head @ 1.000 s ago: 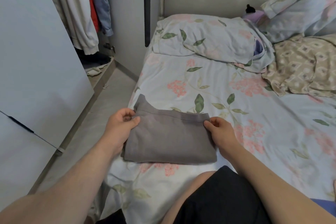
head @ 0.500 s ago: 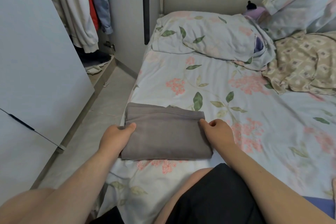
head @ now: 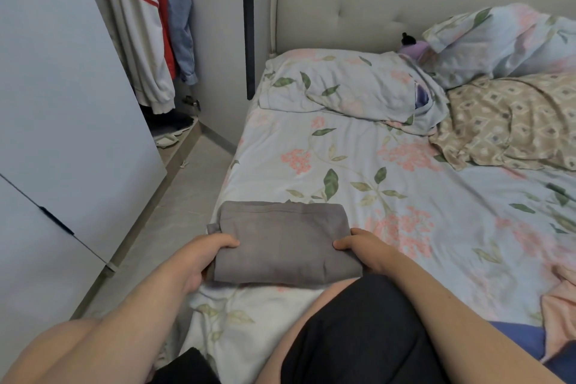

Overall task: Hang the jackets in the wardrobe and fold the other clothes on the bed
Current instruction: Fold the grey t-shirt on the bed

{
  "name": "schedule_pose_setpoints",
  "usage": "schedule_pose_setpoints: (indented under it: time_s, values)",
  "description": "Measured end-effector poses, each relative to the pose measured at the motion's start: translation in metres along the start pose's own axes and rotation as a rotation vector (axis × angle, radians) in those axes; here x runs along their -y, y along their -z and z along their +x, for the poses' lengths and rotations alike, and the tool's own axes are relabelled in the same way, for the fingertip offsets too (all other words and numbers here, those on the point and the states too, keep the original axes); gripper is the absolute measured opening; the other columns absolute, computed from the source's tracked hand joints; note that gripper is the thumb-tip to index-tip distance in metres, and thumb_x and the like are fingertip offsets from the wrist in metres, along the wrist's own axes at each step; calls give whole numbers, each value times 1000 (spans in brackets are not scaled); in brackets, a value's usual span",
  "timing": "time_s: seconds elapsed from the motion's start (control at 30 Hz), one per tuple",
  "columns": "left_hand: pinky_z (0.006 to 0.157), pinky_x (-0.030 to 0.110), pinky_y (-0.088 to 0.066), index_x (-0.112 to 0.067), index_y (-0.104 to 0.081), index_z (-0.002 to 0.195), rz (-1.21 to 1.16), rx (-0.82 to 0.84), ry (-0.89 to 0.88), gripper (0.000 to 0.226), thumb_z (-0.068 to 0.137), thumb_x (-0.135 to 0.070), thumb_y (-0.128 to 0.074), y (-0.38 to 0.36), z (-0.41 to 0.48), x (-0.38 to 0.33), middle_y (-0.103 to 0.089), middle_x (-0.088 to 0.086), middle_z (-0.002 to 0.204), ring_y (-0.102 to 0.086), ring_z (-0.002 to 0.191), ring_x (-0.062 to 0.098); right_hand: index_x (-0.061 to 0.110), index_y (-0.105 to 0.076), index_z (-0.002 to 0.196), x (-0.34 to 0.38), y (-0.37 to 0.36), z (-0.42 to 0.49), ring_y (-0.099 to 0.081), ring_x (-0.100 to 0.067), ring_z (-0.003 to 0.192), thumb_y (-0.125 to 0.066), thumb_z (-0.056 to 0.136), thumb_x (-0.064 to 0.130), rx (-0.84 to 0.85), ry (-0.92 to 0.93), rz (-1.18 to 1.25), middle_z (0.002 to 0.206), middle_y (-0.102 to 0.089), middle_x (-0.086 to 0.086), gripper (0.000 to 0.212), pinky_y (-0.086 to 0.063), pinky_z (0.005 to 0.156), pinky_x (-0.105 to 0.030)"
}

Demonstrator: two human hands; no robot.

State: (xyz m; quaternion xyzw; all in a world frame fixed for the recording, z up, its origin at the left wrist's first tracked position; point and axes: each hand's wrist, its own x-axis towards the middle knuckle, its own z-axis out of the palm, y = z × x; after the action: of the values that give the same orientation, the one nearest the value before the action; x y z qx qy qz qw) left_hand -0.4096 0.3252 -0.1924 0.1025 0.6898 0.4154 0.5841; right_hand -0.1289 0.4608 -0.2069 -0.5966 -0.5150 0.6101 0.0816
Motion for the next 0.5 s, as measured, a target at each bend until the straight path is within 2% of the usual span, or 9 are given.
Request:
schedule_pose_setpoints:
  time_s: [0.03,0.1,0.17,0.2,0.3,0.4,0.5]
  values:
    - [45,34,-56,-8,-66,95,-22,10,6,11,85,-9,-65,1,-1,1,-72,14,67,-69,52,27,14,-62,107,-1,0,0,-71,-20,83,-64,89,11,27,-4,27,101,-73,-7,19,-56,58,-25]
    - [46,37,-57,-6,-65,96,-70,36,36,12,86,-5,-60,3,-3,2,-71,16,66,-68,50,28,20,-64,110,-4,0,0,-73,-19,91,-64,92,17,78,22,25,101,-76,-1,18,-59,78,-32]
    - [45,40,-57,-6,-64,96,-113,62,65,12,87,-4,-57,0,-4,5,-71,17,66,-68,50,29,29,-62,115,-6,2,-4,-71,-18,100,-65,92,27,104,73,-60,108,-74,5,23,-53,97,-41]
    - [45,40,-57,-7,-64,96,-135,72,66,10,88,-7,-59,-1,-4,6,-72,17,68,-69,51,29,31,-59,118,-6,3,-5,-69,-17,103,-66,91,29,104,92,-88,112,-73,6,28,-51,100,-43]
    - [54,40,-60,-9,-66,99,-191,96,52,12,90,-17,-64,-4,-3,8,-74,16,77,-72,59,28,28,-52,131,-8,2,-3,-68,-24,106,-66,91,22,79,118,9,119,-69,-1,43,-51,99,-47]
    - [64,40,-58,-6,-65,105,-174,103,48,17,89,-6,-62,-2,1,9,-74,18,84,-71,70,32,24,-52,132,-9,-1,0,-70,-29,102,-62,95,9,61,123,214,119,-69,-9,41,-57,86,-44]
    - [60,39,-58,-8,-64,102,-158,60,-74,24,85,8,-60,-4,8,5,-75,14,81,-72,69,30,25,-54,128,-3,-4,-3,-71,-29,101,-61,95,7,64,145,290,118,-69,-10,38,-58,83,-43]
